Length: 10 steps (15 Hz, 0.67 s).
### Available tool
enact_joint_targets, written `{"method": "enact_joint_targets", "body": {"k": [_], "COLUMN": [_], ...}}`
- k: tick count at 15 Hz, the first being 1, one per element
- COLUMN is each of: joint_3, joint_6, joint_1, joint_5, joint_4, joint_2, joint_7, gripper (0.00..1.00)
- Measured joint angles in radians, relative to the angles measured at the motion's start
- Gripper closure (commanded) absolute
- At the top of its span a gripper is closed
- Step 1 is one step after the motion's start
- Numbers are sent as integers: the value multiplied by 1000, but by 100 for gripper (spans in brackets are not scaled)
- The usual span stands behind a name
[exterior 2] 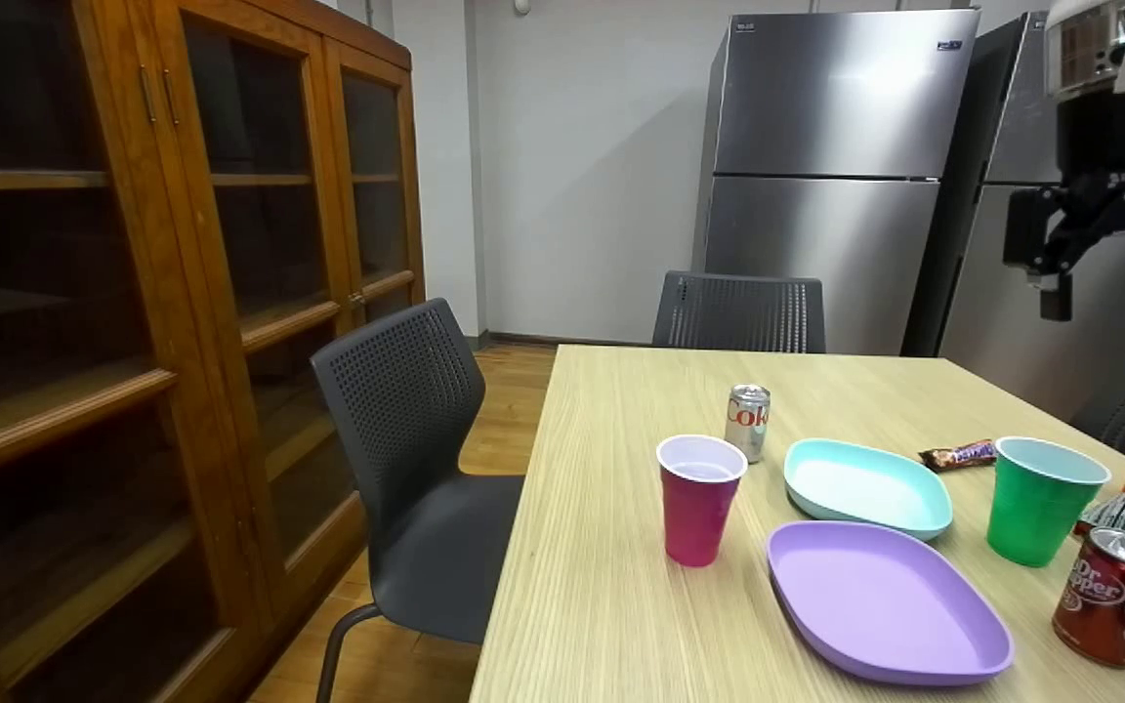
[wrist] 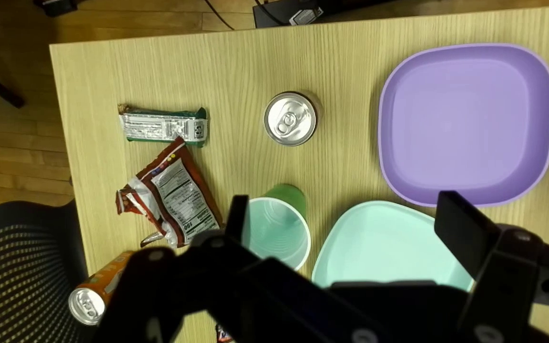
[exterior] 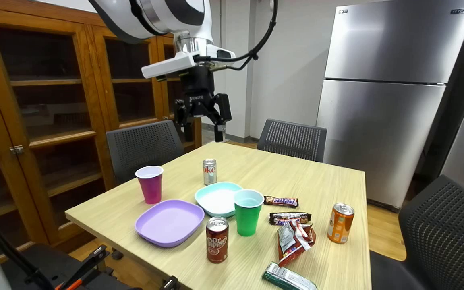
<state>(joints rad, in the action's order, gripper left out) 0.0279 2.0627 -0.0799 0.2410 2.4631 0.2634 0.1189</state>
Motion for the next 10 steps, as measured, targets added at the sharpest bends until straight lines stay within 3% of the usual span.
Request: {"method": "enact_joint_targets", "body": {"k": [6,10], "joint_3": [49,58], "joint_6": [94,106], "joint_1": [-30,-45], "joint_5": [1,4], "joint_4": [143,166], "joint_2": [9,2], "joint_7": [19,24], "gripper": [0,0]}}
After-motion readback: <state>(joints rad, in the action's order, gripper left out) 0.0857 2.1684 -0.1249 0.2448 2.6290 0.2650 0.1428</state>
